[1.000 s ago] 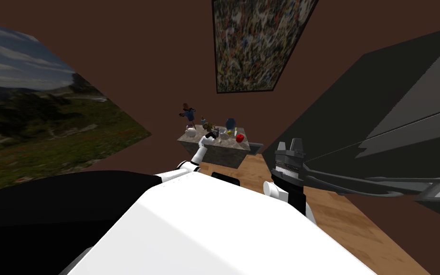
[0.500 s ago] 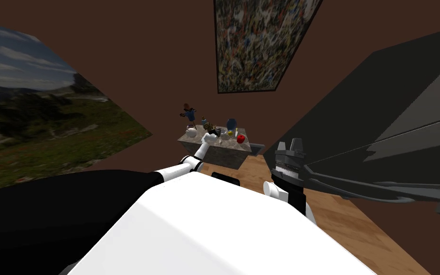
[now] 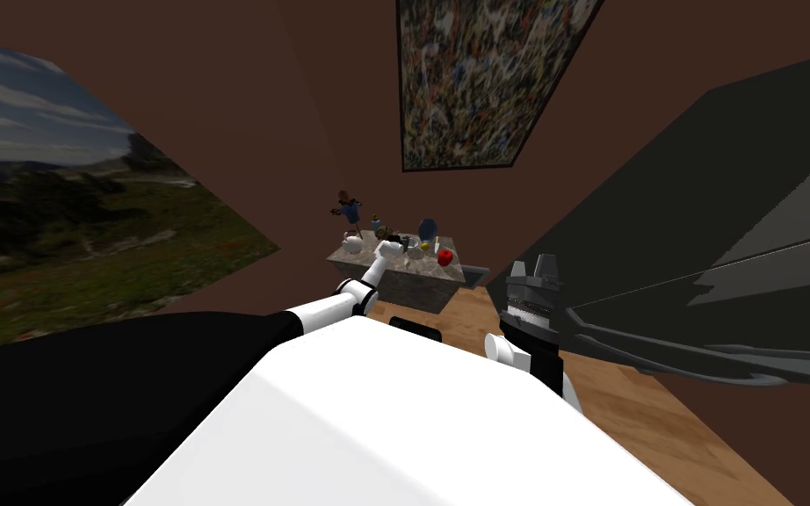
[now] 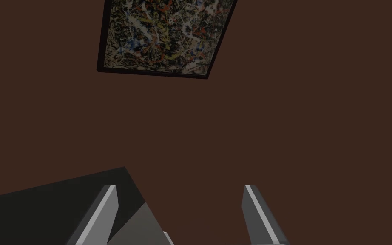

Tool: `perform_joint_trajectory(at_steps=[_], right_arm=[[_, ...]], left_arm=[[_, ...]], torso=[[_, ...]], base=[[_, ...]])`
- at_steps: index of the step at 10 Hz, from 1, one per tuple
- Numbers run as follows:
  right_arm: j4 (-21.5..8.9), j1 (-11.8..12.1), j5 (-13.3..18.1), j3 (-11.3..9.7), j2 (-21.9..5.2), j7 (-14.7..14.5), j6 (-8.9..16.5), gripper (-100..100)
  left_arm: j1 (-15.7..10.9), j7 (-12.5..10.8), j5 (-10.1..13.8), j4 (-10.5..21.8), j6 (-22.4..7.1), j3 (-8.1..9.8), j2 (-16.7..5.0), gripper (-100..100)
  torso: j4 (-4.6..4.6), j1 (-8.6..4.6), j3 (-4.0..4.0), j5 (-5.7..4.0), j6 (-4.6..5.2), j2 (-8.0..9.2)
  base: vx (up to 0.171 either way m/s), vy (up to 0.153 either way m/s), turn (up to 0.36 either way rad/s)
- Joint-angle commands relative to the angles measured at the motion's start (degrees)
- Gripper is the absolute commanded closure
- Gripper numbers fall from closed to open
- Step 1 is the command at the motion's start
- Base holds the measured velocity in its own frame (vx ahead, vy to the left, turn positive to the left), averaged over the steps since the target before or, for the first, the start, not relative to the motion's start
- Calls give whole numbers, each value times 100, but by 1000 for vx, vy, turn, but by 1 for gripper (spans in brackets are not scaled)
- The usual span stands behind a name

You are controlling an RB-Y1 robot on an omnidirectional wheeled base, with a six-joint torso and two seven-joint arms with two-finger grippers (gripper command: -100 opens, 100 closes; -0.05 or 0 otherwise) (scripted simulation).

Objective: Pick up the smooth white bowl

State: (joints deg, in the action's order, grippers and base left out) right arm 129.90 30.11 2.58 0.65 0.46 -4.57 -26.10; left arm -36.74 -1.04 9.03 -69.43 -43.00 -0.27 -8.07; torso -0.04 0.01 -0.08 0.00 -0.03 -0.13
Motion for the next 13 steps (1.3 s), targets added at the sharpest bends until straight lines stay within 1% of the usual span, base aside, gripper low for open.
perform_joint_trajectory(at_steps=[1,2,3,4,5,6,7,8,9,10,11,12,13], right_arm=[[0,0,0,0,0,0,0,0],[0,0,0,0,0,0,0,0],[0,0,0,0,0,0,0,0],[0,1,0,0,0,0,0,0],[0,0,0,0,0,0,0,0],[0,1,0,0,0,0,0,0],[0,0,0,0,0,0,0,0],[0,0,0,0,0,0,0,0],[0,0,0,0,0,0,0,0],[0,0,0,0,0,0,0,0],[0,0,0,0,0,0,0,0],[0,0,0,0,0,0,0,0],[0,0,0,0,0,0,0,0]], left_arm=[[-286,73,62,286,-221,16,6,-100],[-321,73,62,433,-221,16,6,-100],[-551,142,115,627,-443,31,14,-100],[-591,142,115,763,-443,31,14,-100],[-831,214,167,974,-651,47,21,-100],[-845,214,167,1083,-651,47,21,-100],[-1081,285,218,1303,-844,62,27,-100],[-1081,285,218,1390,-844,62,27,-100],[-1297,355,266,1561,-1022,77,33,-100],[-1297,355,266,1682,-1022,77,33,-100],[-1490,423,311,1889,-1185,91,39,-100],[-1490,423,311,1957,-1185,91,39,-100],[-1660,488,354,2213,-1332,104,45,-100]], torso=[[0,0,0,0,0,0],[1,1,-1,0,0,-4],[-1,2,-2,0,0,-4],[-1,3,-5,0,0,-10],[-2,3,-4,1,0,-7],[-1,2,-6,0,0,-12],[-2,4,-5,1,-1,-9],[-1,4,-5,0,-1,-10],[-2,3,-5,1,-1,-8],[-1,3,-6,0,0,-11],[-2,4,-5,1,-1,-7],[-2,4,-5,1,-1,-10],[-3,4,-5,1,0,-8]], base=[[39,7,39],[41,9,20],[58,13,43],[46,11,18],[60,10,31],[51,12,16],[53,12,37],[50,10,15],[60,10,29],[48,11,18],[59,14,32],[53,11,14],[54,18,22]])
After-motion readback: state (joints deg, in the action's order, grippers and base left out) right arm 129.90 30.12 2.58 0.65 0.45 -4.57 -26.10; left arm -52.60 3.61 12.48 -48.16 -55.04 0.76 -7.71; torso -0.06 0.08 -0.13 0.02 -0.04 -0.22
